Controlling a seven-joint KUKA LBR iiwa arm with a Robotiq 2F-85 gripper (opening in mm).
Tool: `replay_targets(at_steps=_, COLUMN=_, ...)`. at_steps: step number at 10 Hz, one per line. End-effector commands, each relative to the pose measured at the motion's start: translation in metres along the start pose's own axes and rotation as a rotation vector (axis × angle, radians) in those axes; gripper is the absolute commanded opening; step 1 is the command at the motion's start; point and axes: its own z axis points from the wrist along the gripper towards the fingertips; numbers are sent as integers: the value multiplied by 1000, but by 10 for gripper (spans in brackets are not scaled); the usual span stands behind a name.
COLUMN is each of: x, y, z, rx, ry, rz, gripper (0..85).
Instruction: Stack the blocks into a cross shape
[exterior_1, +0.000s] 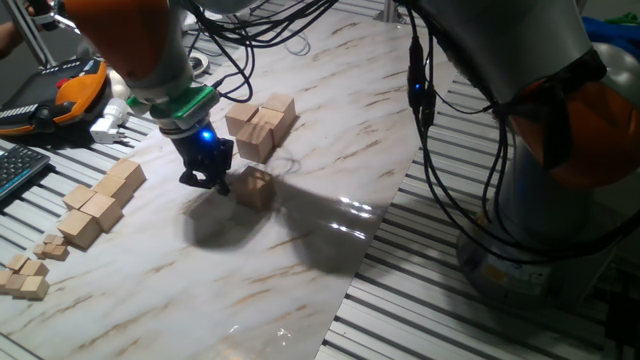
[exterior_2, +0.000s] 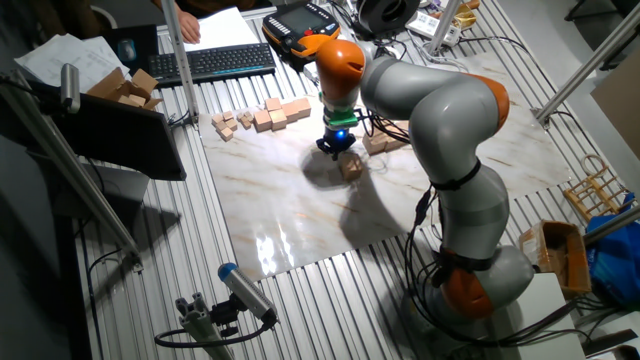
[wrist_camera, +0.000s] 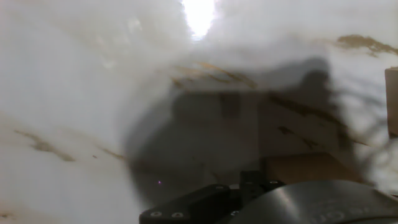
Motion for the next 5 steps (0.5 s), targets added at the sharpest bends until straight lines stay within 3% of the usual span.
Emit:
replay_targets(at_steps=1, x=0, y=0, z=0, rx=10, ry=-10, rz=-3, gripper=0)
replay_targets(at_steps=5, x=0, y=0, z=0, rx=-14, ry=-38, rz=-9, gripper=0)
